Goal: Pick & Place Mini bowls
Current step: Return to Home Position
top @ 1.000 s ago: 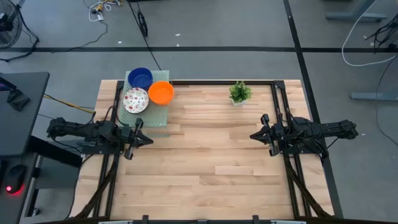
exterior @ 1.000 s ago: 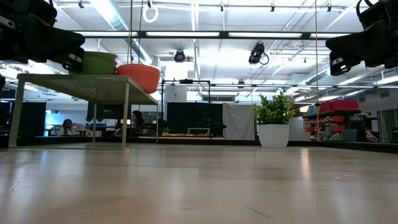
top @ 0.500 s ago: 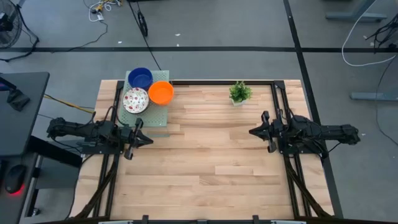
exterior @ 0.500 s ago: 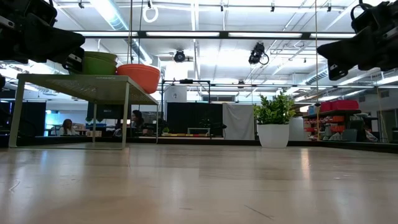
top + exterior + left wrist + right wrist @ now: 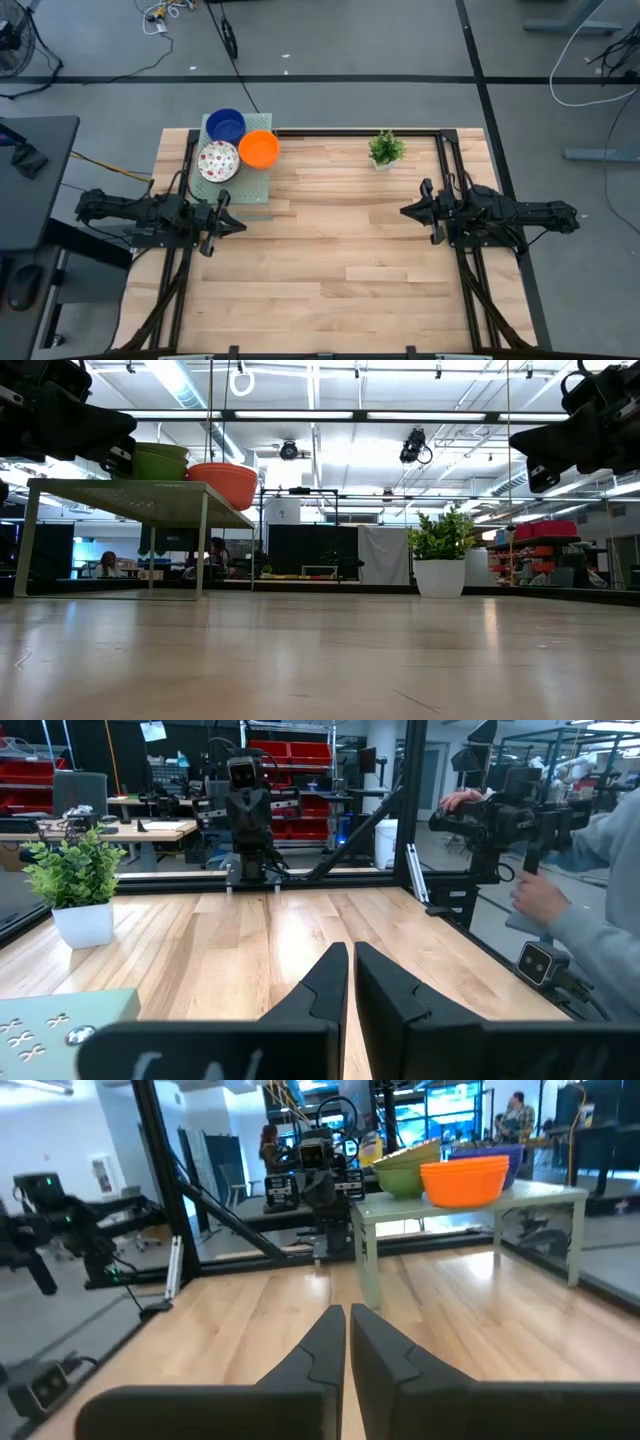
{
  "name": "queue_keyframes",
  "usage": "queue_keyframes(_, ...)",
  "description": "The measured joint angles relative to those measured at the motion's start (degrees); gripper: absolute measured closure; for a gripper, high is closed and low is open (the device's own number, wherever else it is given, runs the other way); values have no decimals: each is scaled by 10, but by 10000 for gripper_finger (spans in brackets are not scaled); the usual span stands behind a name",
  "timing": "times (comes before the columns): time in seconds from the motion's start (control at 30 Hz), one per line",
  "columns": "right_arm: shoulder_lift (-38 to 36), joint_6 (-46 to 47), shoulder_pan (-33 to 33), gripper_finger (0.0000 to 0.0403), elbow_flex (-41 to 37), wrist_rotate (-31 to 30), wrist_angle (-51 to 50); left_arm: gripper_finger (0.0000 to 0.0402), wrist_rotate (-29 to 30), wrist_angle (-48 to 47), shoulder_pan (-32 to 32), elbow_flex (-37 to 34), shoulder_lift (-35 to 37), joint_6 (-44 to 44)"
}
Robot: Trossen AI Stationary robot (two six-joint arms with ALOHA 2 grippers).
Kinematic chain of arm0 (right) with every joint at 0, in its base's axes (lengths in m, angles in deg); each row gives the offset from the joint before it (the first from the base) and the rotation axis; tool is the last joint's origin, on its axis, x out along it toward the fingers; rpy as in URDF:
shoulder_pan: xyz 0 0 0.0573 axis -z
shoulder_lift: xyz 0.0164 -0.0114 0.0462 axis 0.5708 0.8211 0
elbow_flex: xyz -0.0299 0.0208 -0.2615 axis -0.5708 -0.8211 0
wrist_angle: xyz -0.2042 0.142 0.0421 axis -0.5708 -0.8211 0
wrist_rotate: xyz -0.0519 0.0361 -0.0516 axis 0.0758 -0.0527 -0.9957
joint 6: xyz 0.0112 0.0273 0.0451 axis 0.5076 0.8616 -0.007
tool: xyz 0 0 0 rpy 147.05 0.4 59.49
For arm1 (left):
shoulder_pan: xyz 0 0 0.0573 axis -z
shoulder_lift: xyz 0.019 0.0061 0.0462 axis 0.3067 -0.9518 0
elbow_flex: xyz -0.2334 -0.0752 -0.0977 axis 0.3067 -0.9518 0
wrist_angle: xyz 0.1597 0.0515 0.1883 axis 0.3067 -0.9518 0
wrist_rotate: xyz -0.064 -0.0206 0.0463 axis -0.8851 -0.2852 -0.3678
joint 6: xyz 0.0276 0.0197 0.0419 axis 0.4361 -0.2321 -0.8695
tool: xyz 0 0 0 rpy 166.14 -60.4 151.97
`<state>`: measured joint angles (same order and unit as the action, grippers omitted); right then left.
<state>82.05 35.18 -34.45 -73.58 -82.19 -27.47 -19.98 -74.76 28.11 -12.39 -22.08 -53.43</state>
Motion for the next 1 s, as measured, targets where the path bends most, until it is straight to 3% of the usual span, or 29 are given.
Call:
queue_keyframes(0.17, 0, 70, 0, 380, 0, 0, 0, 374, 0, 0, 0, 0, 0, 0)
queue_keyframes(1.0, 4, 70, -1, 380, 0, 0, 0, 374, 0, 0, 0, 0, 0, 0)
